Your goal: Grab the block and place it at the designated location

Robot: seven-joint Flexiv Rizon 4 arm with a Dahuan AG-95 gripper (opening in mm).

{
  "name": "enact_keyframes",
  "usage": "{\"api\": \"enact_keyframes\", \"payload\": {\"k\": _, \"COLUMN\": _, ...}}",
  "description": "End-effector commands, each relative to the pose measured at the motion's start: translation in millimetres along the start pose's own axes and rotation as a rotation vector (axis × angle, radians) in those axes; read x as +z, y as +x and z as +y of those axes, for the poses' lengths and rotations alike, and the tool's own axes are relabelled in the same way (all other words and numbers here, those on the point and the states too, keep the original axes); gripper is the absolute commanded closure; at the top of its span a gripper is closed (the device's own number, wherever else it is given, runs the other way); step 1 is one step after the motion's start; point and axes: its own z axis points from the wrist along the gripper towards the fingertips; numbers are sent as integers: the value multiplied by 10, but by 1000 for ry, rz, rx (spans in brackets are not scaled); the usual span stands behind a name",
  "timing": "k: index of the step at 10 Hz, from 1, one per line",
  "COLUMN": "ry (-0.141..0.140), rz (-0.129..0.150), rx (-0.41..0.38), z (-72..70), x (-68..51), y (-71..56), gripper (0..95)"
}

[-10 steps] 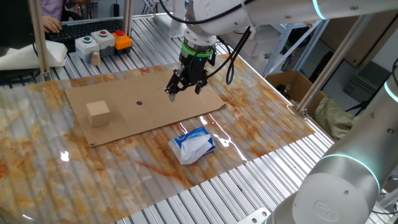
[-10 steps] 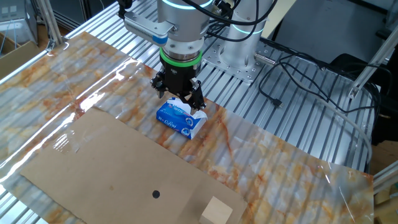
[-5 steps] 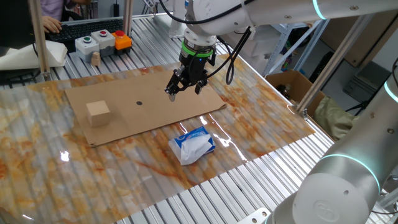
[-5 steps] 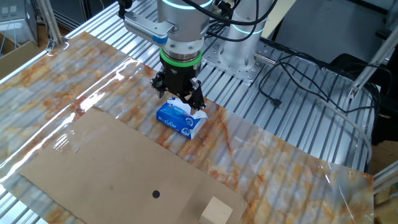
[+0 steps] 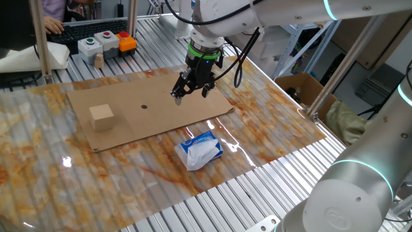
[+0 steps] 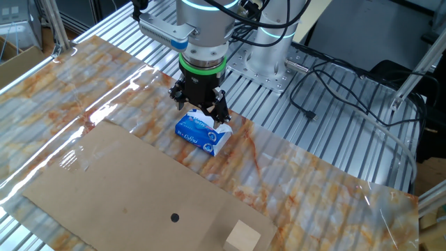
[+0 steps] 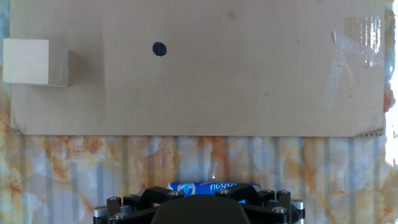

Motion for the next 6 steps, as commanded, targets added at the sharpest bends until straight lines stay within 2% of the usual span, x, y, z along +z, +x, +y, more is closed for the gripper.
{"api": "enact_keyframes", "payload": {"k": 1, "ry": -5, "rz": -27, "rx": 399, "z": 1, "x": 5, "y": -1, "gripper": 760}}
{"api": "enact_keyframes", "payload": {"k": 2, "ry": -10, "rz": -26, "rx": 402, "z": 5, "x": 22, "y": -4, "gripper": 760}}
{"api": "enact_keyframes", "payload": {"k": 4, "ry": -39, "rz": -20, "rx": 410, "z": 16, "x": 80, "y": -14, "gripper": 760}}
{"api": "enact_keyframes", "payload": {"k": 6, "ry": -42, "rz": -20, "rx": 410, "z": 19, "x": 97, "y": -17, "gripper": 760}}
